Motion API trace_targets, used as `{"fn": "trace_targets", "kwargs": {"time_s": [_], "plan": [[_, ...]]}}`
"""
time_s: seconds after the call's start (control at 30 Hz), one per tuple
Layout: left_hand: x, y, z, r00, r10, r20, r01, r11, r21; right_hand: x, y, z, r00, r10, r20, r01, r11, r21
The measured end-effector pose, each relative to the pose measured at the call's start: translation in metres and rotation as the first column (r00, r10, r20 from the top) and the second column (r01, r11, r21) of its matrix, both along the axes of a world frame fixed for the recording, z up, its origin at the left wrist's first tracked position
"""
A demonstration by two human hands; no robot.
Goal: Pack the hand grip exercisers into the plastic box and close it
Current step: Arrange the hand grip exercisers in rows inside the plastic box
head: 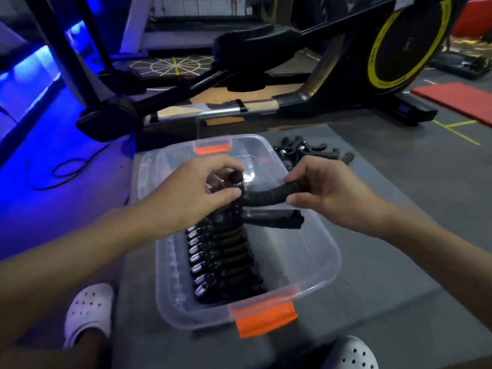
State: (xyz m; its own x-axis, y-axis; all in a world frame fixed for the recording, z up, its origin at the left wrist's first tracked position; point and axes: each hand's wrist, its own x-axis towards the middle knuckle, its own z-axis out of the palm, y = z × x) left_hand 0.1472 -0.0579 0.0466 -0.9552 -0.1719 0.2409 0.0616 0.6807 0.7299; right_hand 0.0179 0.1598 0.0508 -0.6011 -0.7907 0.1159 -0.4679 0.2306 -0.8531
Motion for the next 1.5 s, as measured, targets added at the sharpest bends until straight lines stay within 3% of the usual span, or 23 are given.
{"fn": "trace_targets", "kwargs": {"time_s": [0.17,0.3,0.43,0.5,0.57,1.07,1.5], "plan": [[0.036,-0.012,-0.028,0.99,0.052,0.13,-0.061,0.996,0.062,0.015,-0.02,-0.01,0.987,0.116,0.115,-0.127,0.988,0.091],[0.056,-0.011,-0.054,0.974,0.013,0.227,-0.028,0.998,0.064,0.018,-0.031,-0.024,0.975,0.188,0.119,-0.215,0.932,0.292],[0.066,-0.018,-0.071,0.961,-0.009,0.275,0.049,0.989,-0.136,0.025,-0.04,-0.047,0.967,0.217,0.133,-0.253,0.868,0.427],[0.068,-0.021,-0.074,0.969,0.009,0.246,0.057,0.963,-0.262,0.026,-0.043,-0.057,0.967,0.216,0.133,-0.254,0.84,0.479],[0.066,-0.022,-0.076,0.981,0.006,0.193,0.053,0.954,-0.295,0.026,-0.046,-0.066,0.969,0.223,0.111,-0.247,0.803,0.542],[0.064,-0.026,-0.087,0.992,-0.062,0.11,0.092,0.951,-0.297,0.04,-0.067,-0.108,0.903,0.426,0.053,-0.31,0.563,0.766],[0.072,-0.021,-0.081,0.991,0.13,0.044,-0.1,0.901,-0.422,0.035,-0.061,-0.109,0.899,0.438,0.003,-0.256,0.519,0.815]]}}
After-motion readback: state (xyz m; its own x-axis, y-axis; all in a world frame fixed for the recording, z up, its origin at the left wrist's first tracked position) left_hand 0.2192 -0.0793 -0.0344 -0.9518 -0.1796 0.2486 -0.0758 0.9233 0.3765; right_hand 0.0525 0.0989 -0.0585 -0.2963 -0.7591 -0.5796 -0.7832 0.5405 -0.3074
